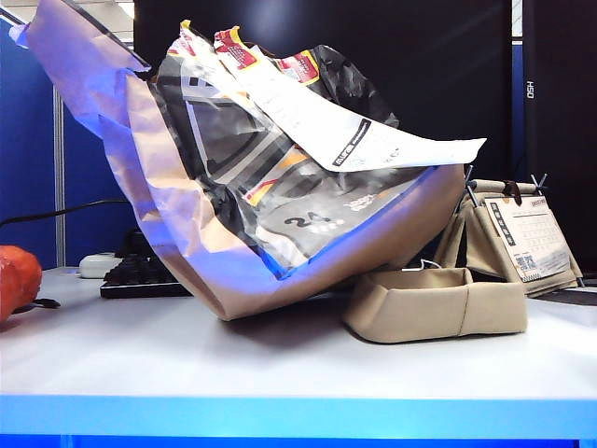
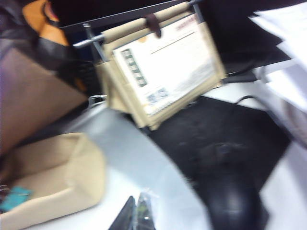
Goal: Open the paper bag and put two oranges into the paper bag.
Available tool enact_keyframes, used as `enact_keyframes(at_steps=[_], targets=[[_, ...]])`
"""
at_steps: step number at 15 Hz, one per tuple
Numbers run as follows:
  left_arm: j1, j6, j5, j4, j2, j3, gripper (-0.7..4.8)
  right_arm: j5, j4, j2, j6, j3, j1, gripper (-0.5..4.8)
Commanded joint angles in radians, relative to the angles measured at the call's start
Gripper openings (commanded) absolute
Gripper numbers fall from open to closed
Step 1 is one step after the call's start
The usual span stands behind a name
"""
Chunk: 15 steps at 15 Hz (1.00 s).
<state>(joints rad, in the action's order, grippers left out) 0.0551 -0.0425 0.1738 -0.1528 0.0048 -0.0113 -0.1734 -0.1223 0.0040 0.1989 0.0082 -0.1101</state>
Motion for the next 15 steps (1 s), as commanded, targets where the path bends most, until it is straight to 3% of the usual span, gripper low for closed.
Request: enact_keyframes(at_steps=[1, 2, 3, 5, 6, 8, 9, 11, 13, 14, 15], targets=[[-0.001, -0.225, 0.031, 0.041, 0.0, -0.002, 3.91, -0.218, 0.114, -0.002, 0.217, -0.007, 0.001, 0.02], [-0.001, -0.324, 0.047, 0.093, 0.0, -0.005, 1.63, -0.314, 0.22, -0.002, 0.286, -0.006, 0.001, 0.44], [-0.001, -0.378, 0.067, 0.137, 0.0, -0.015, -0.22, -0.373, 0.34, -0.002, 0.349, -0.004, 0.001, 0.85], [-0.001, -0.43, 0.067, 0.257, 0.0, -0.053, -0.06, -0.386, 0.52, -0.001, 0.462, 0.022, 0.001, 1.71], [-0.001, -0.429, 0.066, 0.28, 0.0, -0.087, -0.06, -0.379, 0.528, -0.001, 0.483, 0.065, 0.001, 2.11], [-0.001, -0.423, 0.068, 0.251, 0.0, -0.173, -0.05, -0.377, 0.482, 0.017, 0.482, 0.186, 0.001, 2.32], [-0.001, -0.4, 0.068, 0.213, 0.005, -0.218, 0.1, -0.377, 0.463, 0.043, 0.481, 0.255, 0.001, 2.46], [-0.002, -0.388, 0.07, 0.115, 0.046, -0.329, 1.61, -0.402, 0.459, 0.171, 0.48, 0.427, 0.001, 2.8], [-0.001, -0.382, 0.087, -0.017, 0.118, -0.457, 1.62, -0.515, 0.459, 0.337, 0.481, 0.611, 0.001, 2.8], [-0.001, -0.345, 0.094, -0.166, 0.198, -0.583, 1.63, -0.62, 0.428, 0.485, 0.491, 0.777, 0.001, 2.79], [-0.001, -0.315, 0.067, -0.278, 0.254, -0.662, 1.63, -0.649, 0.343, 0.567, 0.505, 0.879, 0.002, 2.79]])
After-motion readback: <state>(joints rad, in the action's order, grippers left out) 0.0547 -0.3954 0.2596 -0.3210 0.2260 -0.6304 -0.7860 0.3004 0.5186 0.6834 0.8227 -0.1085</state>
